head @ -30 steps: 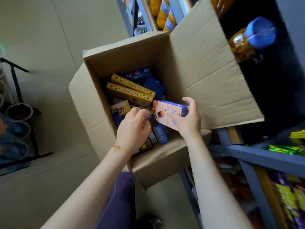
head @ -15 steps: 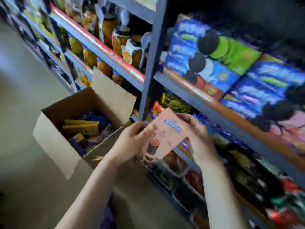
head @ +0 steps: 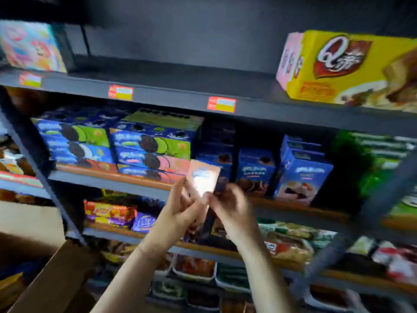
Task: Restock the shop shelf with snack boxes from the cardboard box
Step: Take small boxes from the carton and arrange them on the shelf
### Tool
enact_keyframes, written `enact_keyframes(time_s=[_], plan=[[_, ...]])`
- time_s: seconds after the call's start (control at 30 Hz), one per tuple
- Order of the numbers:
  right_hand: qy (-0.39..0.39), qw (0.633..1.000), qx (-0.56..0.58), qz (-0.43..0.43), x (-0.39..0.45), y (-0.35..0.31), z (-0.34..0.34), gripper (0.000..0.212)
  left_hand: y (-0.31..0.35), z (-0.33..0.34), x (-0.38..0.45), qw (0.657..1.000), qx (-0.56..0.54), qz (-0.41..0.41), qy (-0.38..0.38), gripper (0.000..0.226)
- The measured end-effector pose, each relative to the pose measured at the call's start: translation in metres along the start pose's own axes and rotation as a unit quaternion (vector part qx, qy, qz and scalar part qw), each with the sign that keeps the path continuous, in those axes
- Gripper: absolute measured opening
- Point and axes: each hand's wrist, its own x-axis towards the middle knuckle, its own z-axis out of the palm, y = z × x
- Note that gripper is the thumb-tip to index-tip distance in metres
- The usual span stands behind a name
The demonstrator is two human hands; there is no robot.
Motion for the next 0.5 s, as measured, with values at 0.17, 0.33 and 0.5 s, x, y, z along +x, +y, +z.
enact_keyframes(time_s=[0.17,0.33,0.5], plan=[[0.067,0.998,-0.013,0.003,-0.015,-0.019,-0.055,0.022,0.012,0.052,0.008,0.957,-0.179,-0.136,-0.182,0.072],[0.106,0.992,-0.068,0.010,-0.026,-0.031,-0.090,0.032,0.001,0.071,0.019,0.833,-0.455,-0.252,-0.188,0.089],[0.127,0.988,-0.093,0.005,-0.027,-0.040,-0.087,0.025,0.004,0.080,0.028,0.878,-0.396,-0.183,-0.195,0.082]])
